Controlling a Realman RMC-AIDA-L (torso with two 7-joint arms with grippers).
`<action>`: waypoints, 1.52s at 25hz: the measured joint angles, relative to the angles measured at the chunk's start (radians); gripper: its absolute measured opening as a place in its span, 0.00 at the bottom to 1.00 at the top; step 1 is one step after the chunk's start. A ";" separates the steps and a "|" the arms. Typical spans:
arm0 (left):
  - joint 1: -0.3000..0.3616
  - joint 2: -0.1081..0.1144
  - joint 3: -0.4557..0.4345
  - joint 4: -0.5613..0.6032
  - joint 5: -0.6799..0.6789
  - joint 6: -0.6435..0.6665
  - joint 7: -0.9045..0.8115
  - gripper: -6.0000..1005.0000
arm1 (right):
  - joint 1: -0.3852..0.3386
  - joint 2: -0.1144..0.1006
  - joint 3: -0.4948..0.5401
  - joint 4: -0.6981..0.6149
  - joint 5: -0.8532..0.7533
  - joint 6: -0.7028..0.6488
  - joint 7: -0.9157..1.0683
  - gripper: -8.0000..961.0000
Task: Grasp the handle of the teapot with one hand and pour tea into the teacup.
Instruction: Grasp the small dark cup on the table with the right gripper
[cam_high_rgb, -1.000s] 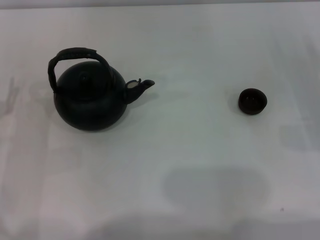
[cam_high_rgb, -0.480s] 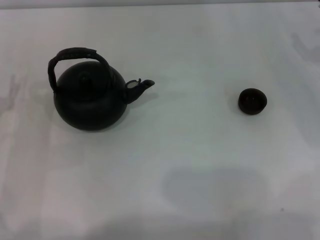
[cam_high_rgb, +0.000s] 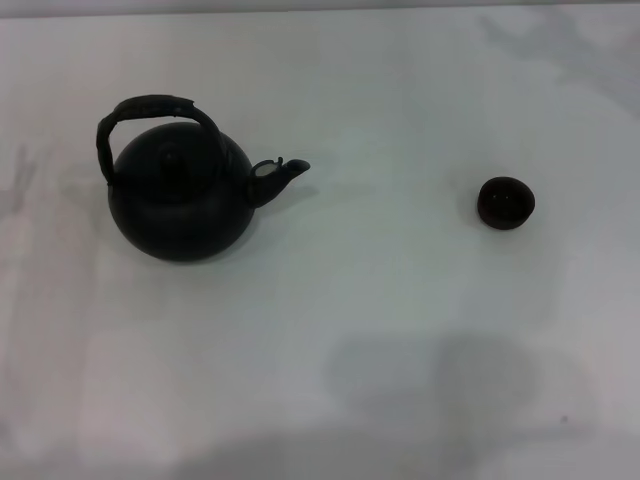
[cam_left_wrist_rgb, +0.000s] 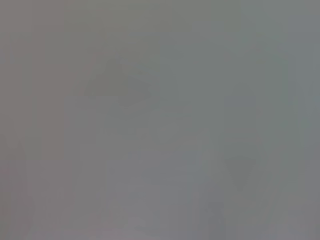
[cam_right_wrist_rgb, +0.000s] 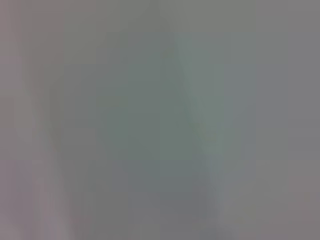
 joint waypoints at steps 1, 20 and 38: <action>-0.004 0.000 0.000 -0.005 0.000 -0.003 0.000 0.87 | 0.018 -0.010 0.001 -0.024 -0.062 0.028 0.063 0.84; -0.039 0.001 0.000 -0.020 0.000 -0.004 0.000 0.87 | 0.159 0.150 -0.035 -0.487 -1.051 0.580 0.663 0.83; -0.036 0.000 0.002 -0.021 0.003 -0.001 0.000 0.87 | 0.234 0.163 -0.449 -0.287 -1.077 0.464 0.833 0.84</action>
